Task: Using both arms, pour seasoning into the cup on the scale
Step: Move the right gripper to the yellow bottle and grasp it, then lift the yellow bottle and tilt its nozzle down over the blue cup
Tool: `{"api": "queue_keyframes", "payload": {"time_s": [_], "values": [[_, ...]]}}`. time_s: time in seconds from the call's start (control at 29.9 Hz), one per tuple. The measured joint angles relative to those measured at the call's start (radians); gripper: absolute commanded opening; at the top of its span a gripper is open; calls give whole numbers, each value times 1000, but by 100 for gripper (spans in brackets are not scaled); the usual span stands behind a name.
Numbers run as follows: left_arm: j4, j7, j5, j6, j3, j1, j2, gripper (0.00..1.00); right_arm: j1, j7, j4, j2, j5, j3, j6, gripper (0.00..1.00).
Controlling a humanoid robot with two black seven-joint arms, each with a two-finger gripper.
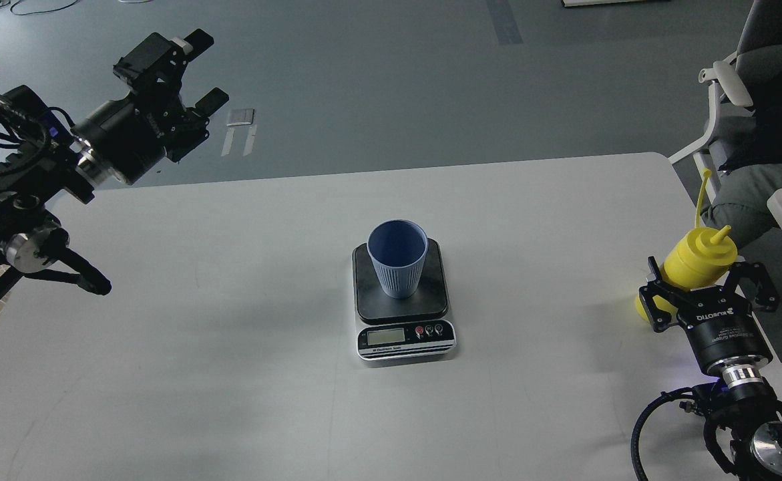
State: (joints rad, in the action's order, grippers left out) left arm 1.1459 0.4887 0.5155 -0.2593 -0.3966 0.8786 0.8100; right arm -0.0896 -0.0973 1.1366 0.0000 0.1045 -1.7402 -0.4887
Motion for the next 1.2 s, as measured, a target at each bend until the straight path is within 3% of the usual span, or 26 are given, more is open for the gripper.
{"api": "queue_keyframes", "payload": {"time_s": [0.13, 0.23, 0.4, 0.53, 0.84, 1.07, 1.2], "values": [[0, 0, 0, 0, 0, -4, 0, 98, -6, 68, 6, 0, 87, -2, 0, 19], [0, 0, 0, 0, 0, -7, 3, 98, -16, 115, 28, 0, 154, -4, 0, 7], [0, 0, 0, 0, 0, -16, 13, 98, -19, 202, 46, 0, 328, -42, 0, 0], [1, 0, 0, 0, -3, -18, 17, 98, -4, 233, 48, 0, 450, -66, 0, 0], [2, 0, -1, 8, -46, -18, 28, 98, 208, 223, 88, -29, 740, -59, 0, 0], [2, 0, -2, 10, -56, -21, 40, 98, 468, 155, 82, -108, 1075, -23, 7, 0], [5, 0, -3, 11, -61, -21, 45, 98, 534, 145, 82, -95, 1320, 92, 79, 0]]}}
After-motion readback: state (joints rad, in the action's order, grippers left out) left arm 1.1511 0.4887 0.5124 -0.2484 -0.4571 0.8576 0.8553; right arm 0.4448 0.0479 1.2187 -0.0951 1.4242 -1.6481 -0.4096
